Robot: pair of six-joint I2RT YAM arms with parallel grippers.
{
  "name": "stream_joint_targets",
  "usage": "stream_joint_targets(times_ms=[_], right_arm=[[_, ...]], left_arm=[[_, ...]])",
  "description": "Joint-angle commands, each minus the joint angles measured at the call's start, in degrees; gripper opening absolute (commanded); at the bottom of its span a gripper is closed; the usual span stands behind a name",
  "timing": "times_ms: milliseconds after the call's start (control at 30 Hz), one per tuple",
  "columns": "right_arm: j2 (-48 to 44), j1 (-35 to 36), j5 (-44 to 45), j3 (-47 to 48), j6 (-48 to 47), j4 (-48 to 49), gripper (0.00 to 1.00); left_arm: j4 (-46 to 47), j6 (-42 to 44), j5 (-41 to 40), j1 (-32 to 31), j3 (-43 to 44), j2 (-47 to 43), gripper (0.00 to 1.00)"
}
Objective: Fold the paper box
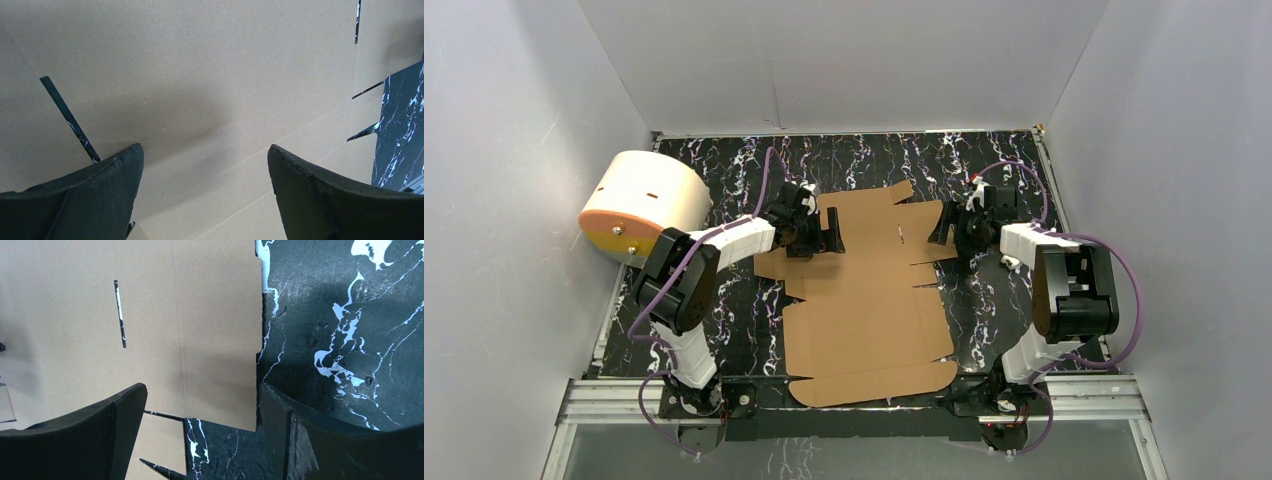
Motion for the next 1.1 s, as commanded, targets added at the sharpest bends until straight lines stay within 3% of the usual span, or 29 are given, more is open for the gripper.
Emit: stream_joint_targets(times_ms=[0, 533, 1067], right_arm=[[0.18, -0.23, -2.54, -0.85, 0.40, 4.14, 0.90], [-5.05, 0.33, -12.80, -0.24, 0.30, 2.76, 0.62], [-8.05, 5.60, -14.05, 1.03, 1.49, 3.45, 0.63]], left_arm=[[-0.14, 0.12, -1.18, -0.43, 0.64, 0.80, 0.91], [-0.15, -0.26, -2.71, -1.07, -0.08, 2.10, 0.91], [-0.14, -0.28, -3.00, -1.20, -0.20, 2.38, 0.91]])
